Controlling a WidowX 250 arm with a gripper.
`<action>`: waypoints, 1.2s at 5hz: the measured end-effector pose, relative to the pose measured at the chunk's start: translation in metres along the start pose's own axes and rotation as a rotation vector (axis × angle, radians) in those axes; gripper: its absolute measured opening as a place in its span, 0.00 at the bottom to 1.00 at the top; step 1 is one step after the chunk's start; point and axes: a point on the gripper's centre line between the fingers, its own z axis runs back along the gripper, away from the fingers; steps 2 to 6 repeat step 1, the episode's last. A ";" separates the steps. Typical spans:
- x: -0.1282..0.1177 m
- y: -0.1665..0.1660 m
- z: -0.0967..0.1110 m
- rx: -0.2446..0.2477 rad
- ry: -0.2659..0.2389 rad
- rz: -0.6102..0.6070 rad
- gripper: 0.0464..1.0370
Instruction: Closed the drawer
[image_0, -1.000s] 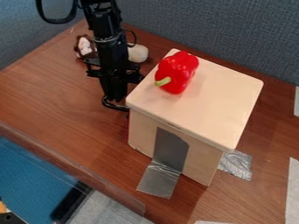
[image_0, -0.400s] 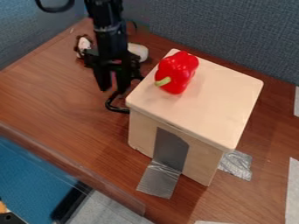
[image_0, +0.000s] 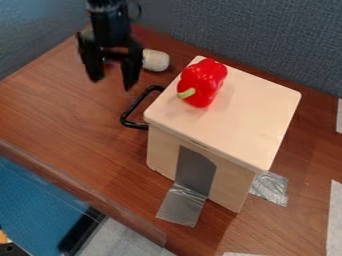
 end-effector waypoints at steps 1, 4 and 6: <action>-0.007 -0.003 0.029 0.048 -0.035 -0.039 0.96; -0.007 -0.003 0.029 0.048 -0.035 -0.039 0.96; -0.007 -0.003 0.029 0.048 -0.035 -0.039 0.96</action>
